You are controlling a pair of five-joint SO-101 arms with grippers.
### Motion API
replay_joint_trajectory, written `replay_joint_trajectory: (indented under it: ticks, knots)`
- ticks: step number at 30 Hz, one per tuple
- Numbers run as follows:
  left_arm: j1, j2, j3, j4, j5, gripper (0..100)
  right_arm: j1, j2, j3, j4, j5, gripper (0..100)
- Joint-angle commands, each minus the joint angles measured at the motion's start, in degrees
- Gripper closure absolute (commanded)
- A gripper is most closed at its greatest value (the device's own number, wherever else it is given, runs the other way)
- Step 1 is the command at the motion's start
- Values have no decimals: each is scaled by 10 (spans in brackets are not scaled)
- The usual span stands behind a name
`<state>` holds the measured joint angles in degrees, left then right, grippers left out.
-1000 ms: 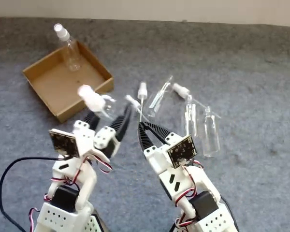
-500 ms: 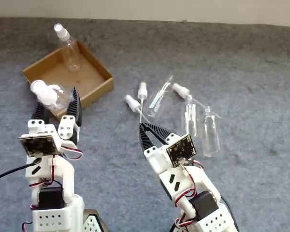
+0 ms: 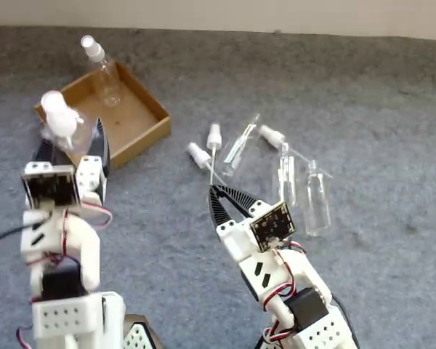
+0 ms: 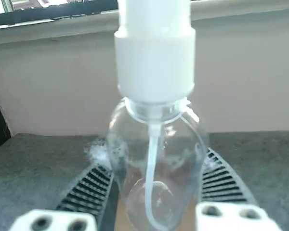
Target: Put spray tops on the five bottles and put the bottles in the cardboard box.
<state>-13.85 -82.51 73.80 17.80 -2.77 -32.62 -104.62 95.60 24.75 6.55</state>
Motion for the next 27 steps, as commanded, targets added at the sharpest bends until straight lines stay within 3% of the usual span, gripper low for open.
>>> replay_joint_trajectory:
  ticks: [1,4,14,24,27]
  knots:
    - [-20,159,-102,0,-4,938,7,-2,64,4,4,994]
    - [-33,252,-144,-30,-4,938,7,-2,64,4,4,994]
    - [-62,501,-189,-247,-4,938,7,-1,64,5,4,994]
    - [-62,720,-345,-260,-4,937,7,-1,64,5,4,994]
    - [-69,773,-387,-261,30,937,7,-1,64,5,4,994]
